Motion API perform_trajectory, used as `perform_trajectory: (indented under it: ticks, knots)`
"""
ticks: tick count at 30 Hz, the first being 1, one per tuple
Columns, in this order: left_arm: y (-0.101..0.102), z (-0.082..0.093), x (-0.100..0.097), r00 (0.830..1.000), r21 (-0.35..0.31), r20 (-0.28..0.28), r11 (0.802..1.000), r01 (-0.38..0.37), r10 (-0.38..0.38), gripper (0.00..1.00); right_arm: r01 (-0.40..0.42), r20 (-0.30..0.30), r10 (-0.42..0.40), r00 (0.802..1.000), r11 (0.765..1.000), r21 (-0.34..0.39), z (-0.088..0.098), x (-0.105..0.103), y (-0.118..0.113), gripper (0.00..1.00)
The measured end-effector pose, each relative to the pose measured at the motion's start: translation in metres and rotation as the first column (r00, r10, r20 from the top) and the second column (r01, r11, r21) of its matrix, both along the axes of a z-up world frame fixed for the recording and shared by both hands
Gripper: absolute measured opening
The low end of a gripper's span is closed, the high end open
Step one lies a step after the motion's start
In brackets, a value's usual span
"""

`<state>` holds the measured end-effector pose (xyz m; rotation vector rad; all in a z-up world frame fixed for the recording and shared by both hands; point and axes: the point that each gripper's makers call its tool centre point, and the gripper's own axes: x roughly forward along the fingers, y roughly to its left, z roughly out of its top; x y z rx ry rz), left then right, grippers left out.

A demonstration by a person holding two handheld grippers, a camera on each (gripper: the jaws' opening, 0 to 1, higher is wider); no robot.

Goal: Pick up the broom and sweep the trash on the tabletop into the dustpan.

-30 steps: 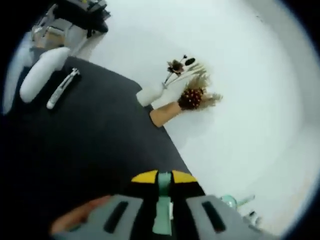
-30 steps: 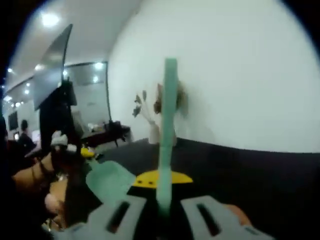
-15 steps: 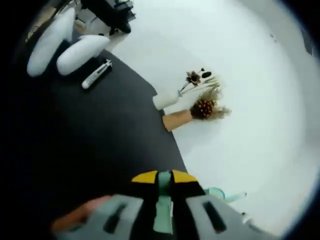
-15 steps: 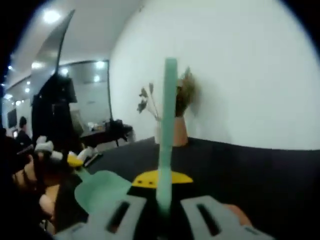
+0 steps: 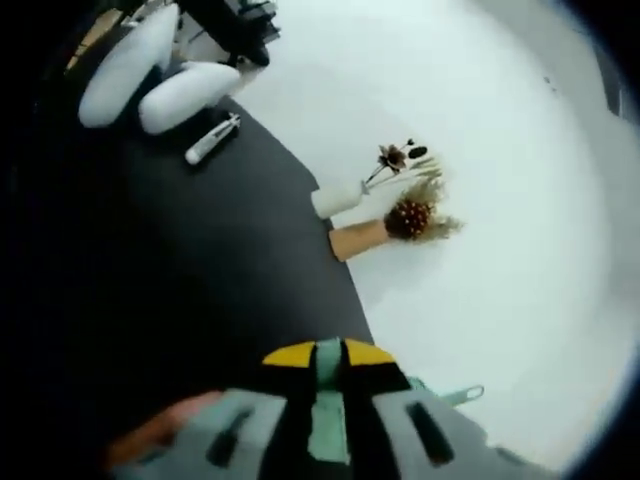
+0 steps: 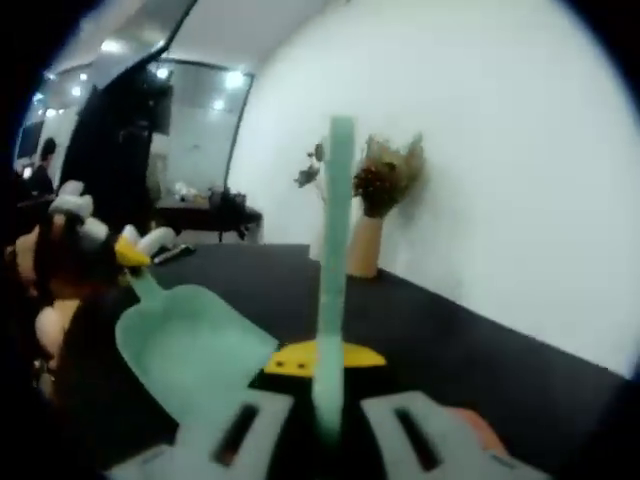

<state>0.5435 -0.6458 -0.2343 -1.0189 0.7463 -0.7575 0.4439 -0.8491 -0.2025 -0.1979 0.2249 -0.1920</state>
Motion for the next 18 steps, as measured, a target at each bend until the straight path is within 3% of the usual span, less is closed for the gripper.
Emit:
perform_trajectory:
  ticks: [3,6,8,10,13,15,16,18]
  knots:
    - [0.000,-0.001,0.001,1.000,-0.005,-0.001,1.000,0.003,-0.003,0.10,-0.058,0.007,0.058,0.998,0.996,0.065,0.001,0.006,0.015,0.02]
    - [0.002,-0.005,0.002,1.000,-0.013,-0.011,1.000,0.004,-0.005,0.10,-0.110,0.039,0.107,0.993,0.991,0.079,0.010,0.008,0.030,0.02]
    - [0.002,-0.007,0.002,1.000,-0.017,-0.016,1.000,0.004,-0.004,0.10,-0.112,0.060,0.107,0.992,0.991,0.078,0.015,0.006,0.035,0.02]
    - [0.003,-0.009,0.002,1.000,-0.021,-0.023,1.000,0.003,-0.003,0.10,-0.061,0.082,0.059,0.995,0.998,0.026,0.020,0.004,0.028,0.02]
    - [0.003,-0.008,0.002,1.000,-0.023,-0.024,1.000,0.006,-0.006,0.10,0.023,-0.018,-0.025,1.000,0.993,-0.119,0.001,0.002,0.012,0.02]
    - [0.003,-0.007,0.002,1.000,-0.023,-0.022,1.000,0.007,-0.007,0.10,-0.010,-0.057,0.005,0.998,0.996,-0.090,-0.008,0.012,0.017,0.02]
    - [0.003,-0.007,0.001,1.000,-0.021,-0.018,1.000,0.007,-0.008,0.10,-0.033,-0.041,0.031,0.999,0.997,-0.063,-0.008,0.016,0.023,0.02]
    - [0.003,-0.006,0.001,1.000,-0.023,-0.017,1.000,0.009,-0.009,0.10,-0.063,-0.042,0.060,0.997,0.995,-0.080,-0.006,0.015,0.034,0.02]
